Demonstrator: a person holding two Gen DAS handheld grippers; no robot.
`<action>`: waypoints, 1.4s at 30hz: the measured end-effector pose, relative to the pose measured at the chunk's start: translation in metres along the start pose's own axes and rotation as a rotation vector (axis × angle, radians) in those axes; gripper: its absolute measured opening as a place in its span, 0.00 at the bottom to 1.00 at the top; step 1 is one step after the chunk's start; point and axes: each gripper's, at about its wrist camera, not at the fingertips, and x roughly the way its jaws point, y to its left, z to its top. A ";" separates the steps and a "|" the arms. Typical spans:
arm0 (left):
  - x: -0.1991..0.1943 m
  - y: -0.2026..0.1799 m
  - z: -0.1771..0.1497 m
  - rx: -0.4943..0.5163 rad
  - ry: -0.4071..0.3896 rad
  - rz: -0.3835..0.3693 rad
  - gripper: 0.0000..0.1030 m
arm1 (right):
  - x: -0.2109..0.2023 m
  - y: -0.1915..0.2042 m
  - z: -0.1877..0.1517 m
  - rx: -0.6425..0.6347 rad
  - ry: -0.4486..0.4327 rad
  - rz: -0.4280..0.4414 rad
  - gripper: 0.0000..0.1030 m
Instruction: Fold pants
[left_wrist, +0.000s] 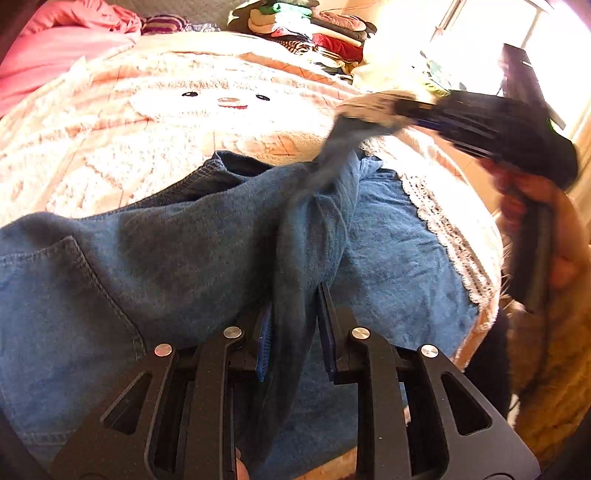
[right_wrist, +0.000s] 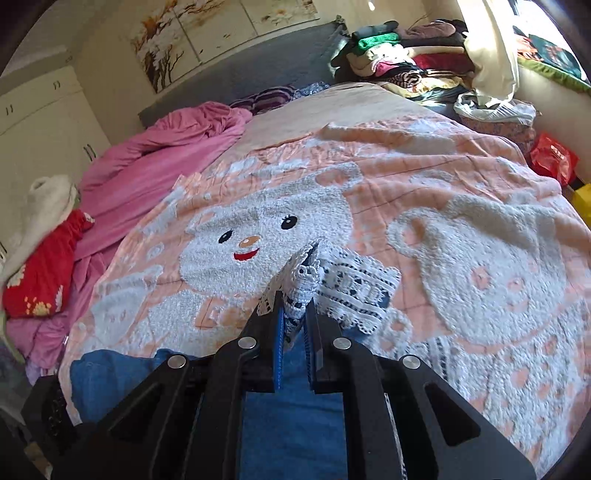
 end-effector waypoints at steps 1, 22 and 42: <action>0.001 -0.001 0.001 0.004 -0.003 0.007 0.09 | -0.008 -0.005 -0.004 0.017 -0.004 0.006 0.08; -0.022 -0.018 -0.029 0.160 -0.020 -0.006 0.05 | -0.102 -0.067 -0.131 0.266 0.069 -0.028 0.09; -0.028 -0.030 -0.041 0.243 -0.011 0.000 0.01 | -0.116 -0.074 -0.139 0.233 0.057 -0.057 0.11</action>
